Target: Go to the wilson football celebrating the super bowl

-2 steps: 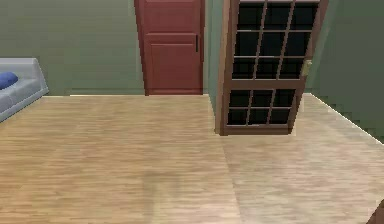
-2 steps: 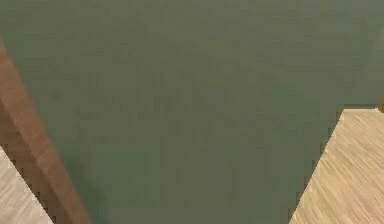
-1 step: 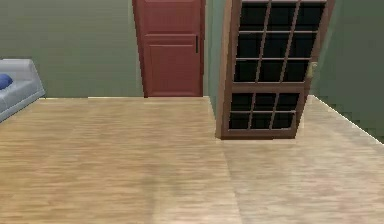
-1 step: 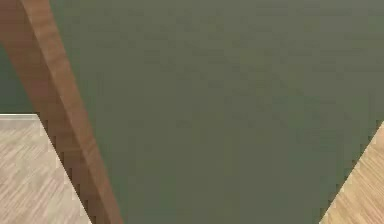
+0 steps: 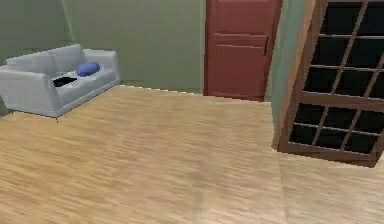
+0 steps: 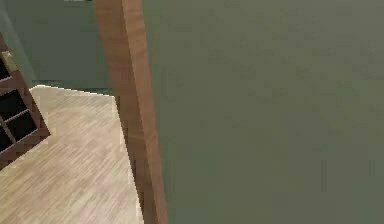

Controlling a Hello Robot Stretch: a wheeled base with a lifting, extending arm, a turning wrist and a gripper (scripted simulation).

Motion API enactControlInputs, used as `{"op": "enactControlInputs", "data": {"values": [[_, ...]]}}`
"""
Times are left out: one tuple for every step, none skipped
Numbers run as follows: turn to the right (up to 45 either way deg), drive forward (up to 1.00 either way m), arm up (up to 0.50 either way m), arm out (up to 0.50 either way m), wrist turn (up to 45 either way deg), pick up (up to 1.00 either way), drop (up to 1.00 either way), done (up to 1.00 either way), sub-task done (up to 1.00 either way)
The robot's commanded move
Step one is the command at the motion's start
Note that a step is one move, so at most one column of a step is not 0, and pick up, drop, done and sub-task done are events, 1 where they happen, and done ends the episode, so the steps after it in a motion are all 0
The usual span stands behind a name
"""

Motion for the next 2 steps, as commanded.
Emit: {"op": "enactControlInputs", "data": {"values": [[0.0, 0.50, 0.00, 0.00, 0.0, 0.00, 0.00, 0.00, 0.00], [45.0, 0.00, 0.00, 0.00, 0.0, 0.00, 0.00, 0.00, 0.00]]}}
